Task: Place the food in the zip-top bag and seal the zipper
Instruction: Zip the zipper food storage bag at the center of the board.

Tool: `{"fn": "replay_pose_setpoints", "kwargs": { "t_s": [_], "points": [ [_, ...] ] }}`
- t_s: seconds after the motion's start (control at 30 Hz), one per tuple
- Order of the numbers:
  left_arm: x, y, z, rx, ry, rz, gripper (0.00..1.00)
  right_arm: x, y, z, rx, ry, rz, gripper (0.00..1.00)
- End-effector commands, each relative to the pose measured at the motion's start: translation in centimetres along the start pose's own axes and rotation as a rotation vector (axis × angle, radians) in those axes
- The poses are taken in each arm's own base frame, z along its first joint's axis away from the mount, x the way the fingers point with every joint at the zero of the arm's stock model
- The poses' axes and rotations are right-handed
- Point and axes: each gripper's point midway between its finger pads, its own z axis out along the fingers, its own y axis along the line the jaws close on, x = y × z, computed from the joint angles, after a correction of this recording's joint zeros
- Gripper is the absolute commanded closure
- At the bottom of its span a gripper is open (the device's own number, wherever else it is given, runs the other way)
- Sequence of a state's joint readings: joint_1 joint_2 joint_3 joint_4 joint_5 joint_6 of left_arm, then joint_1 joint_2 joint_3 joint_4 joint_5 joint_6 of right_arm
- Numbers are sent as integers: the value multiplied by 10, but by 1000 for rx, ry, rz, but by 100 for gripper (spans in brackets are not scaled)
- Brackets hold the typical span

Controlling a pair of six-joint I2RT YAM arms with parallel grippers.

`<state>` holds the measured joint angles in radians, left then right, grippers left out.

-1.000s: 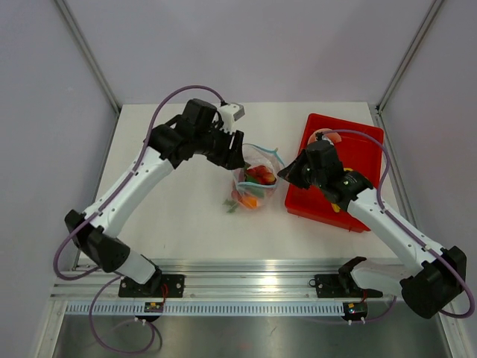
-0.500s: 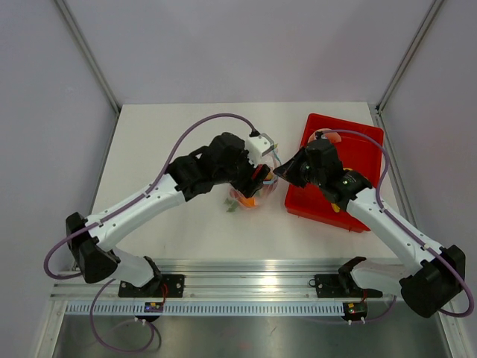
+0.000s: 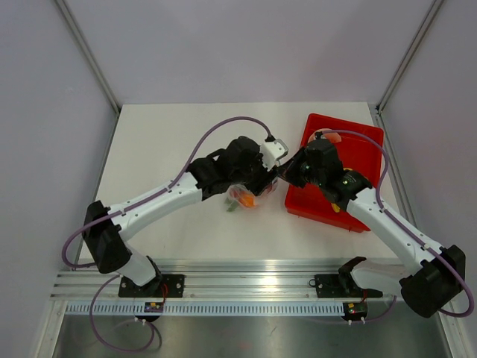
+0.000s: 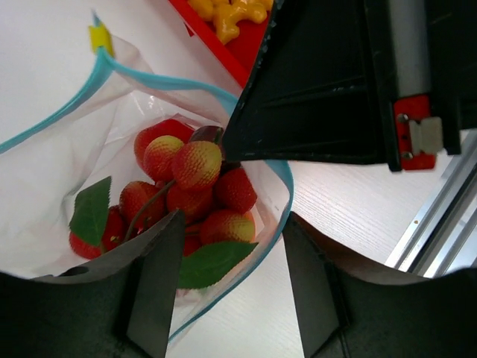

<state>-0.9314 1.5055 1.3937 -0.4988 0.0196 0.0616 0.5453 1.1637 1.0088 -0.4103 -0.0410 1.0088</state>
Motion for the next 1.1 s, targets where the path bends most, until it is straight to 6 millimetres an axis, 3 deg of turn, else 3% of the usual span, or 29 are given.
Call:
{"fn": "replay_pose_setpoints", "kwargs": {
  "t_s": [0.0, 0.1, 0.17, 0.2, 0.23, 0.27, 0.3, 0.33, 0.37, 0.47, 0.53, 0.7, 0.77, 0.8, 0.83, 0.87, 0.9, 1.07],
  "points": [
    [-16, -11, 12, 53, -31, 18, 48, -12, 31, -9, -98, -33, 9, 100],
    [-10, -16, 14, 77, -20, 11, 52, -16, 33, -13, -94, -46, -10, 99],
    [-10, -19, 13, 95, -23, 9, 65, -16, 33, -15, -90, -44, -18, 95],
    [-9, -20, 14, 101, -19, 14, 73, -17, 37, -16, -98, -46, -40, 90],
    [-6, -20, 13, 102, -4, 16, 91, -18, 38, -18, -97, -47, -55, 84],
    [-8, -19, 10, 100, 1, 28, 98, -19, 33, -18, -72, -45, -73, 70],
    [-2, -18, 8, 99, 28, 30, 100, -24, 37, -24, -72, -62, -111, 63],
    [-1, -18, 6, 99, 34, 38, 100, -24, 32, -26, -50, -63, -132, 57],
    [2, -18, 3, 107, 43, 56, 100, -30, 29, -30, -33, -91, -177, 44],
    [14, -23, -8, 146, 63, 87, 100, -41, 28, -44, -22, -125, -256, 34],
    [13, -27, -20, 177, 38, 99, 100, -47, 26, -49, -26, -131, -347, 33],
    [25, -21, -32, 187, 15, 129, 100, -38, 16, -42, -116, -55, -590, 33],
    [24, -17, -39, 179, -5, 150, 100, -41, 20, -43, -176, -82, -697, 31],
    [26, -15, -39, 176, -7, 155, 100, -33, 11, -37, -188, -66, -734, 31],
    [29, -16, -41, 180, -6, 166, 100, -38, 24, -43, -257, -127, -774, 28],
    [28, -13, -45, 172, -20, 185, 100, -29, 11, -36, -267, -115, -834, 27],
    [27, -12, -47, 169, -32, 197, 100, -36, 21, -43, -309, -191, -865, 28],
    [31, -6, -54, 150, -52, 221, 100, -38, 3, -39, -272, -228, -997, 31]
  ]
}}
